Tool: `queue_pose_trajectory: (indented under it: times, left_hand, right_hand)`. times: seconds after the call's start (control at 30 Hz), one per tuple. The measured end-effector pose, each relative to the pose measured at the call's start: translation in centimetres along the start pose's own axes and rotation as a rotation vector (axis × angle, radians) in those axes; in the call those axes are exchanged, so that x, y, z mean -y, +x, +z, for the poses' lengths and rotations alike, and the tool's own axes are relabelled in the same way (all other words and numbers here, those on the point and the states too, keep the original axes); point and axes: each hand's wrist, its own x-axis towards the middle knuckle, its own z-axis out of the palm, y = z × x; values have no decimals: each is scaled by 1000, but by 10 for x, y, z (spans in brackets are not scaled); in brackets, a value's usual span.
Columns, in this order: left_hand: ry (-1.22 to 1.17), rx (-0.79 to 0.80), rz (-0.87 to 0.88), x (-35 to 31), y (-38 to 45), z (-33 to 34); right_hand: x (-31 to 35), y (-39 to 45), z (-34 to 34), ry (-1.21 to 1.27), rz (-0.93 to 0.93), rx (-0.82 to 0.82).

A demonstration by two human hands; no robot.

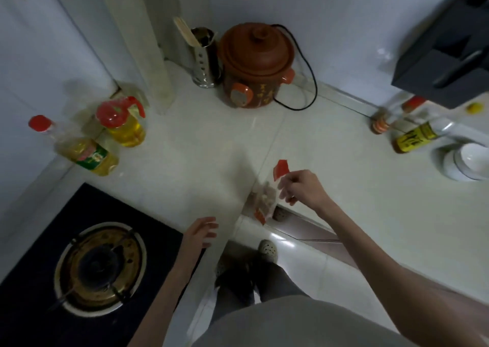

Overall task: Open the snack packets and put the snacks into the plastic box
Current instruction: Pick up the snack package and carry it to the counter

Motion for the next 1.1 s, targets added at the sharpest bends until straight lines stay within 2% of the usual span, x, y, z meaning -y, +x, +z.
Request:
queue_pose_trajectory:
  times: [0.13, 0.3, 0.57, 0.83, 0.97, 1.1]
  left_hand:
    - [92, 51, -45, 13, -5, 6]
    - [170, 73, -97, 30, -17, 8]
    - [326, 168, -132, 35, -22, 51]
    - [573, 264, -105, 59, -62, 127]
    - [631, 242, -133, 74, -81, 168]
    - [751, 312, -79, 89, -96, 205]
  right_hand:
    - [-40, -31, -26, -45, 5, -154]
    - [-82, -66, -46, -185, 0, -245]
    - [-154, -124, -77, -130, 113, -378]
    - [-294, -212, -67, -92, 331, -375]
    - [-359, -263, -49, -47, 467, -316]
    - [-417, -318, -28, 10, 619, -277]
